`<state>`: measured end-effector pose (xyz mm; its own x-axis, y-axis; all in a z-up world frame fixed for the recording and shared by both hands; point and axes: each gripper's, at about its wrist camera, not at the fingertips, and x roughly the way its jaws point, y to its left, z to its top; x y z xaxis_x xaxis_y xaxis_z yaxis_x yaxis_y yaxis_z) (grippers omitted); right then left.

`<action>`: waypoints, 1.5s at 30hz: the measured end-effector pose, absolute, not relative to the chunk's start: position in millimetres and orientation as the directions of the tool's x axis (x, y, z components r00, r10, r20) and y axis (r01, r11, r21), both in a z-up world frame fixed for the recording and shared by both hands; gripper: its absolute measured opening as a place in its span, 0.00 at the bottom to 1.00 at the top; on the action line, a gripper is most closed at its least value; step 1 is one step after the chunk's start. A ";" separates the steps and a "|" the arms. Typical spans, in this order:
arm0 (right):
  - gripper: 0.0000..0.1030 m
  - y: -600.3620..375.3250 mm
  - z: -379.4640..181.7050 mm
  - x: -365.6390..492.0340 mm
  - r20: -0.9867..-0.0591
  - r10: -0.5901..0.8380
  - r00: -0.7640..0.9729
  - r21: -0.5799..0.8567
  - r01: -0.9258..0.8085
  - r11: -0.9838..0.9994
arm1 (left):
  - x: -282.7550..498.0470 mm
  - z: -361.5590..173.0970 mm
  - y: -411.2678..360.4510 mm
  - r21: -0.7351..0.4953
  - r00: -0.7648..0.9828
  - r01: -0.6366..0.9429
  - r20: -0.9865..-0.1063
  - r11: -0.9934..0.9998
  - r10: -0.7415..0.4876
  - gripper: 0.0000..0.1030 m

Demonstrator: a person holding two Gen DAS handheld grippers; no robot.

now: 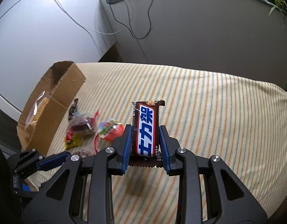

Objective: Organize snacks
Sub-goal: 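Grasp the Snickers bar with the right gripper while the left gripper grasps the red-wrapped chocolate, then carry both snacks into the cardboard box and open both grippers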

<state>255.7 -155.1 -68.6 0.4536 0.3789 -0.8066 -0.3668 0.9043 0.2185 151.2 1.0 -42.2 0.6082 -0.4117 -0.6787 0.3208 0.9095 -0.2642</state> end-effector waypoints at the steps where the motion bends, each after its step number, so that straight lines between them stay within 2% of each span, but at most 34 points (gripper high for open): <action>1: 0.29 -152.8 -65.9 253.3 -0.804 0.382 0.456 0.216 -0.373 0.902 | 149.2 -40.2 7.1 -0.265 0.614 0.316 -0.675 0.911 -0.410 0.27; 23: 0.29 -30.7 -27.2 241.9 -0.769 0.464 0.439 0.195 -0.530 0.825 | 132.7 -15.3 120.4 -0.246 0.747 0.117 -0.616 0.962 -0.248 0.27; 37: 0.29 39.0 -24.7 239.6 -0.769 0.501 0.397 0.190 -0.607 0.772 | 123.5 -18.1 179.3 -0.233 0.778 -0.018 -0.614 0.972 -0.133 0.27; 45: 0.29 68.9 -31.8 236.6 -0.781 0.506 0.366 0.181 -0.643 0.745 | 120.1 -22.3 192.3 -0.232 0.777 -0.053 -0.621 0.971 -0.106 0.27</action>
<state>236.6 68.9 -31.8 0.3660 0.5060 -0.7810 -0.6425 0.7445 0.1813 120.1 192.3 -22.3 0.7768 -0.1056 -0.6208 -0.0534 0.9713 -0.2320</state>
